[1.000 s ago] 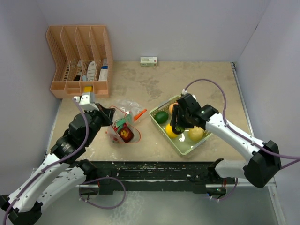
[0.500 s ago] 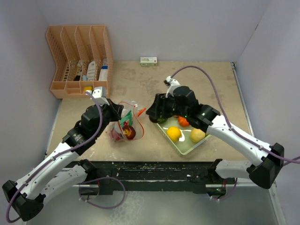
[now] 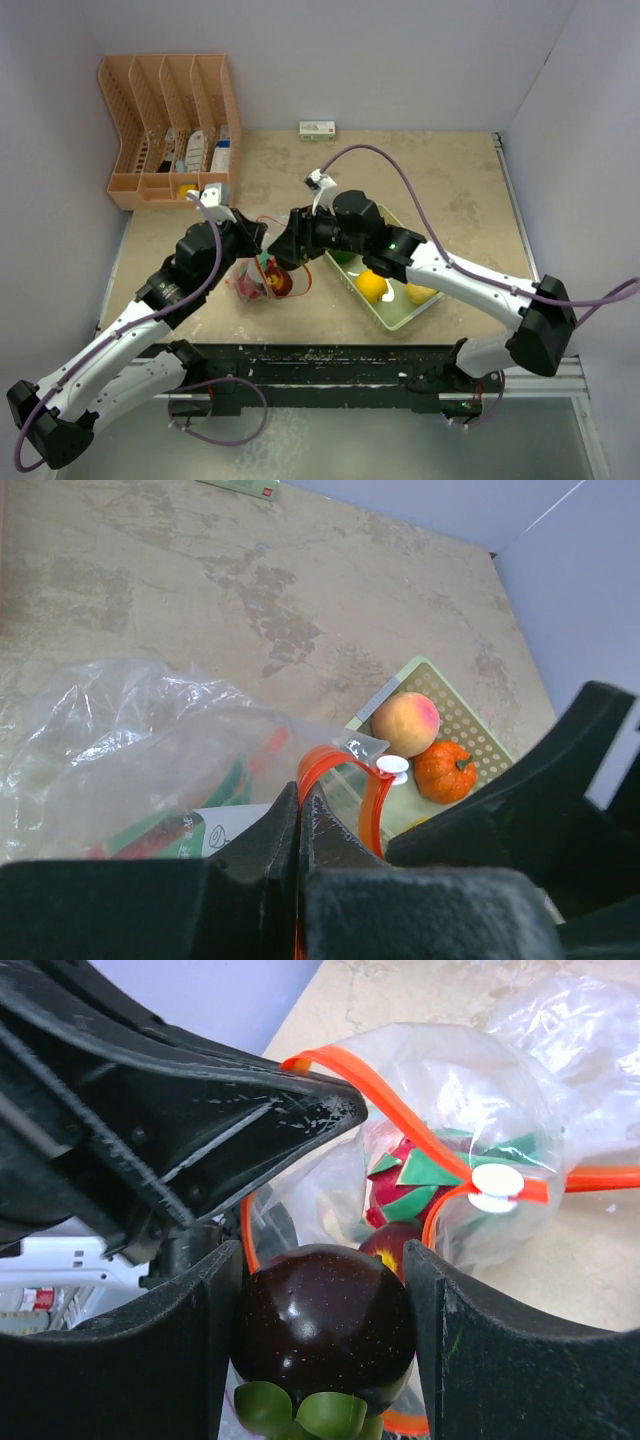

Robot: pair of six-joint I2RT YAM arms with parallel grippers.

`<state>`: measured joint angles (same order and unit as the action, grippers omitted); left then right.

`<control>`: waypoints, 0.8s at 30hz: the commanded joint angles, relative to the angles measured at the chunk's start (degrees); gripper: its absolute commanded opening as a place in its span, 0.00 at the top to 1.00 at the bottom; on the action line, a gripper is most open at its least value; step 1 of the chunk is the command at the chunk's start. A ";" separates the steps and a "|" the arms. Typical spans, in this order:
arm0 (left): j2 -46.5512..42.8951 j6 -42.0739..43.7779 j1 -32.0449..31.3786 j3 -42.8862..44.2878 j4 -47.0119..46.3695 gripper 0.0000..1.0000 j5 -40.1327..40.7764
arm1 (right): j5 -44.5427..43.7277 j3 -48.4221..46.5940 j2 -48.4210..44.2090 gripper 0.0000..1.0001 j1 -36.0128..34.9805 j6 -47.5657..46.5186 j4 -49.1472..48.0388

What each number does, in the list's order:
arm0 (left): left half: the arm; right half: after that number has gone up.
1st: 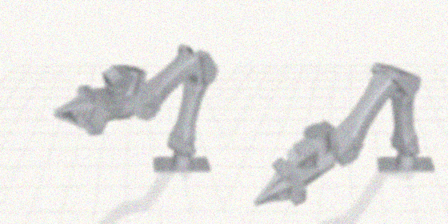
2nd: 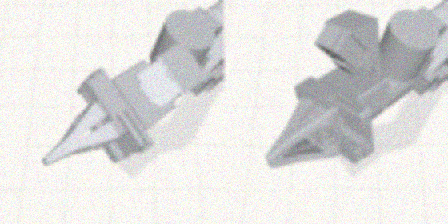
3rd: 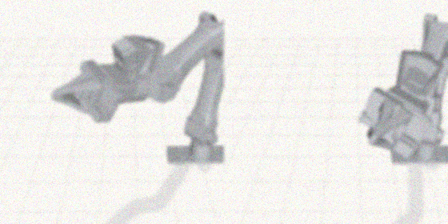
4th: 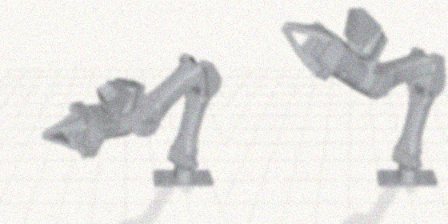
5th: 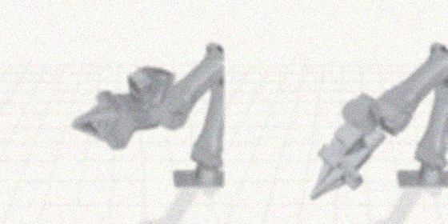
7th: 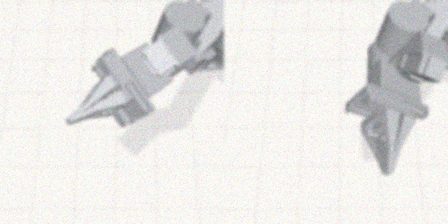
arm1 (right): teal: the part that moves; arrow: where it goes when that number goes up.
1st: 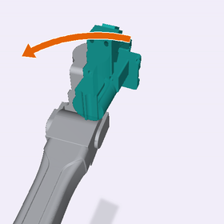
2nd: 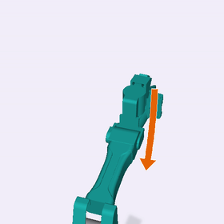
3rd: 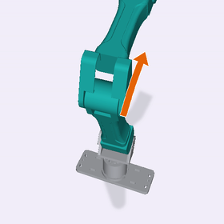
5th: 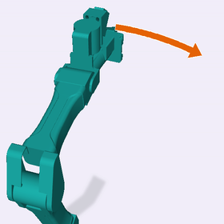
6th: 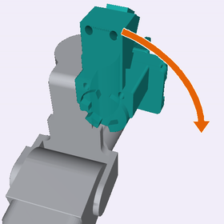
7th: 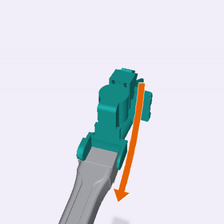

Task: Place the food in the zip-top bag and seal the zipper
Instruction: Place the fake fruit in the zipper food storage bag.

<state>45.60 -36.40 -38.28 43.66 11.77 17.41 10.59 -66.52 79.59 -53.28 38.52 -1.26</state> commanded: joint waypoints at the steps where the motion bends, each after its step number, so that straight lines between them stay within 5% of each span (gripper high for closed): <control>1: -0.14 -0.43 0.01 3.58 -2.63 1.00 -0.80 | 1.29 -2.93 3.37 0.89 -1.56 1.16 -5.48; 8: -0.79 -0.51 0.01 4.46 -2.45 1.00 -1.40 | -10.11 -6.14 7.30 0.87 -3.23 0.82 -0.16; 13: -0.98 -1.59 -0.04 3.75 -2.28 1.00 -2.46 | -23.68 -9.53 9.54 0.74 -3.50 0.93 4.47; 18: -1.64 -1.65 -0.02 3.27 -1.95 1.00 -2.00 | -27.72 -13.24 12.21 0.52 -3.58 0.22 6.70; 24: -1.91 -1.39 0.01 3.25 -2.06 1.00 -1.33 | -25.72 -13.89 12.34 0.11 -3.92 -2.23 6.83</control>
<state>44.75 -36.84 -38.17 44.80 13.17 17.06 -13.82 -77.95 93.08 -56.84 38.33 7.11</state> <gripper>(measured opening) 0.006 0.827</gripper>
